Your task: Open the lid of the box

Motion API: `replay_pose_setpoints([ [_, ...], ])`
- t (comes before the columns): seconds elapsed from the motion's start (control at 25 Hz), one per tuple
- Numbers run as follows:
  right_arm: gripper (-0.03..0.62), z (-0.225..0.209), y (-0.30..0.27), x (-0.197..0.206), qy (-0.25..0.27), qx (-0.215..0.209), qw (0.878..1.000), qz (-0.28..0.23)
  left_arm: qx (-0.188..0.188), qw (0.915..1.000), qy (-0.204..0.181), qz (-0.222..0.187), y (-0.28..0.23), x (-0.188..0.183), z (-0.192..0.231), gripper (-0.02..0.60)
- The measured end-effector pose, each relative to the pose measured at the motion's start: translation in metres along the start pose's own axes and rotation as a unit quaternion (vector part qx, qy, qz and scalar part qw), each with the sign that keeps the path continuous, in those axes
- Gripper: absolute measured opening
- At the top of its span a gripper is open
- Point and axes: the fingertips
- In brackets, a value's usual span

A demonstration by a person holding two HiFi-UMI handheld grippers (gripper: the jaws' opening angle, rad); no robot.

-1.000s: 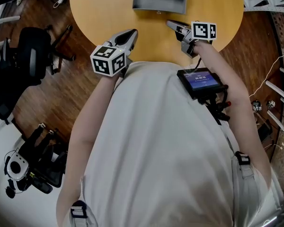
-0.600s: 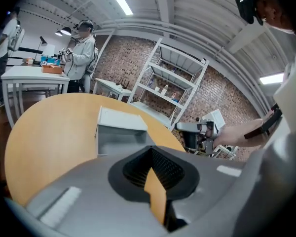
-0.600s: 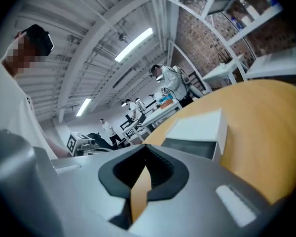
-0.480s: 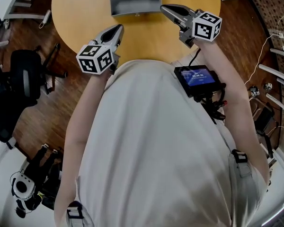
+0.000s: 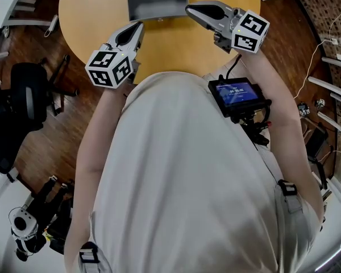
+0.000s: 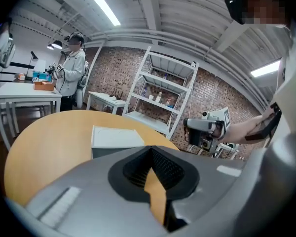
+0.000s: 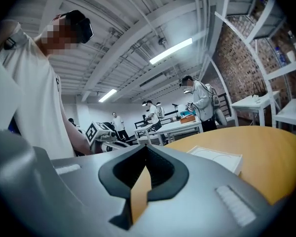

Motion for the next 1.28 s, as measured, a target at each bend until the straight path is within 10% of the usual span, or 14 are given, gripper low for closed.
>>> replay_pose_setpoints([
  [1.28,0.0,0.006,-0.004,0.009,-0.002,-0.015,1.0,0.003,-0.01,0.9998,-0.015,-0.014,-0.007,-0.022,-0.002,0.0],
])
Point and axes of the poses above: the fingertips, and each gripper's own axes: y backward along the fingers, z to its left, x out of its underside, and after that the axes turned 6 degrees about -z, right-handed
